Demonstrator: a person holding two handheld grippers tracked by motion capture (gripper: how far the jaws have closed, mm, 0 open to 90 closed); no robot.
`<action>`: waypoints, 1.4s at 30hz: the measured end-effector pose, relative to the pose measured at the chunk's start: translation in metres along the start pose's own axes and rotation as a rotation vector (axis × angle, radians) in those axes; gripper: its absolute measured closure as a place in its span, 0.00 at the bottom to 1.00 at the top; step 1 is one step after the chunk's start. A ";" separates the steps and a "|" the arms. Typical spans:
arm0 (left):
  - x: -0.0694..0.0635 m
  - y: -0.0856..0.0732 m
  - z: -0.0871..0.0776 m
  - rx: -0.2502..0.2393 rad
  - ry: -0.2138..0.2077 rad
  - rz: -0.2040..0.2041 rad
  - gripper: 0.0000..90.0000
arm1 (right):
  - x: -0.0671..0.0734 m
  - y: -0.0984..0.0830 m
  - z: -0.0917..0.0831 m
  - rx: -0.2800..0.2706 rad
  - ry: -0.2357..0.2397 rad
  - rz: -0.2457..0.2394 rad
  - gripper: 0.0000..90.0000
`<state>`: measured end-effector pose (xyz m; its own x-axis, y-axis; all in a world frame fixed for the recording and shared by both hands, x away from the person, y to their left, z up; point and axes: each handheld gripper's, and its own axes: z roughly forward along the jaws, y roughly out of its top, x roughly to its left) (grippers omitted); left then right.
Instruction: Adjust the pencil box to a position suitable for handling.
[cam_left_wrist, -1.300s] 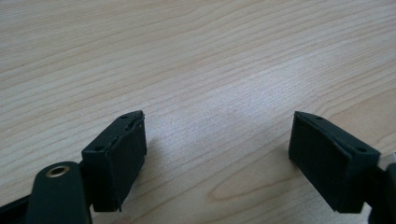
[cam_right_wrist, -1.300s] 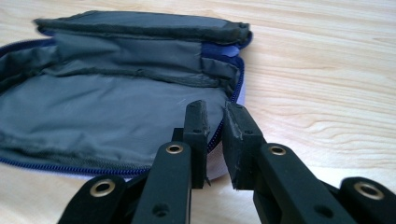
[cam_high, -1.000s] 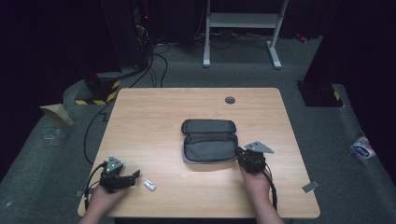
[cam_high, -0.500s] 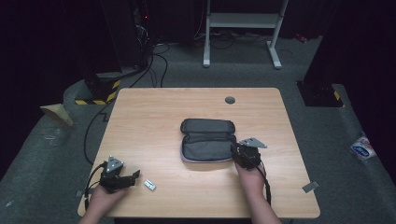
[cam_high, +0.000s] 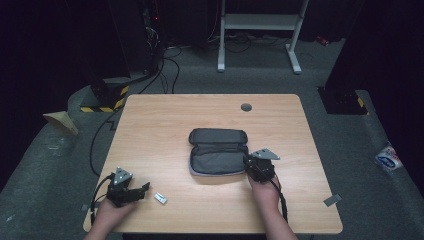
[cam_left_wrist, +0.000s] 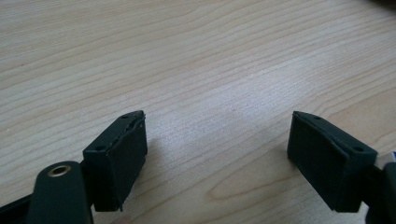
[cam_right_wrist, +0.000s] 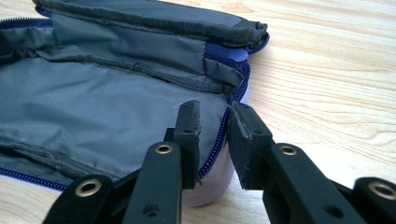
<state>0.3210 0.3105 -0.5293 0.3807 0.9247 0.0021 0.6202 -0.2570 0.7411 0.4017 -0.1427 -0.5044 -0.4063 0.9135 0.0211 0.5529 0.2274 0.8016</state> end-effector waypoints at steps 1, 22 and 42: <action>0.000 0.000 0.000 0.000 0.000 0.000 0.22 | 0.001 0.000 0.000 0.000 0.002 0.000 0.81; 0.001 0.001 0.001 -0.004 0.003 -0.008 0.23 | 0.013 0.007 -0.011 -0.061 0.043 0.002 0.60; 0.000 0.000 0.000 -0.012 0.018 -0.013 0.29 | -0.031 -0.020 -0.026 -0.052 -0.035 0.029 0.45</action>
<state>0.3212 0.3105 -0.5291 0.3599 0.9330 0.0040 0.6168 -0.2412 0.7493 0.3837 -0.1842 -0.5055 -0.3642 0.9310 0.0244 0.5250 0.1836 0.8311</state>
